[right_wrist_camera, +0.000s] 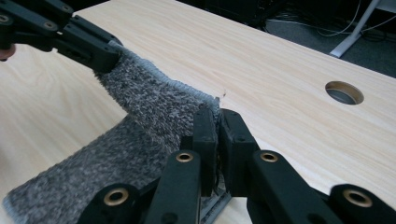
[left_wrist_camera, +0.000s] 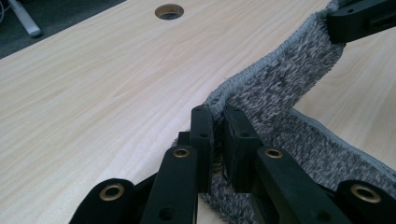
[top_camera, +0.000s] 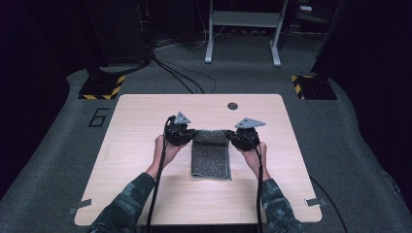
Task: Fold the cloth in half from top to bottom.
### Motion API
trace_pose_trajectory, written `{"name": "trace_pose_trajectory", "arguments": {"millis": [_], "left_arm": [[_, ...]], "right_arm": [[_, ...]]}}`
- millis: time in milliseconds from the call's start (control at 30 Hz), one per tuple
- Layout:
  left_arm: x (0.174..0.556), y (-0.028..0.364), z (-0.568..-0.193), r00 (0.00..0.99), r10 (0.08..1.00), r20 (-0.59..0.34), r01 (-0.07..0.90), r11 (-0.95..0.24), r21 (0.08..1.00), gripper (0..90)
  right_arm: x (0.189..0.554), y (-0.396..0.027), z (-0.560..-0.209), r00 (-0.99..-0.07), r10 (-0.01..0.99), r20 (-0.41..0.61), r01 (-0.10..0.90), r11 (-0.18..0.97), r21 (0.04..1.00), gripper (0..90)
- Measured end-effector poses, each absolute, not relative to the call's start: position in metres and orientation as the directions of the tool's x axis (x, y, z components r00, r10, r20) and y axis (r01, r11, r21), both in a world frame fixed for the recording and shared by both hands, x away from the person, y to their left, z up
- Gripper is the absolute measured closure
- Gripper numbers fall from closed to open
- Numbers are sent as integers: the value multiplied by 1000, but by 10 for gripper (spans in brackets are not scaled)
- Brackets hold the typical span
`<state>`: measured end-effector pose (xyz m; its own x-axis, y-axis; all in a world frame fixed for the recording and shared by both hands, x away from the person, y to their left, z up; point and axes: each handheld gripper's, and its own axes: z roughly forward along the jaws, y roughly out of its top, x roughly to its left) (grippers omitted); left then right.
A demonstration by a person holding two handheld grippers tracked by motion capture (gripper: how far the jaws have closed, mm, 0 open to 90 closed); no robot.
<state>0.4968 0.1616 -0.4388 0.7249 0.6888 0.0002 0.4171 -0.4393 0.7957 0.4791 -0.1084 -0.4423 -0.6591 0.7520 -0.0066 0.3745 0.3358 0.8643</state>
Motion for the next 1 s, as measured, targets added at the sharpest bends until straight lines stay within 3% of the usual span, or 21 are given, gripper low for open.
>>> {"name": "trace_pose_trajectory", "arguments": {"millis": [500,1000], "left_arm": [[474,159,-470,751,660,-36,447,-467,763,812],[458,162,-477,770,637,-38,437,-484,758,799]], "right_arm": [[453,-109,-465,-686,727,-20,393,393,831,849],[434,-114,-480,-699,714,-26,388,410,825,842]]}}
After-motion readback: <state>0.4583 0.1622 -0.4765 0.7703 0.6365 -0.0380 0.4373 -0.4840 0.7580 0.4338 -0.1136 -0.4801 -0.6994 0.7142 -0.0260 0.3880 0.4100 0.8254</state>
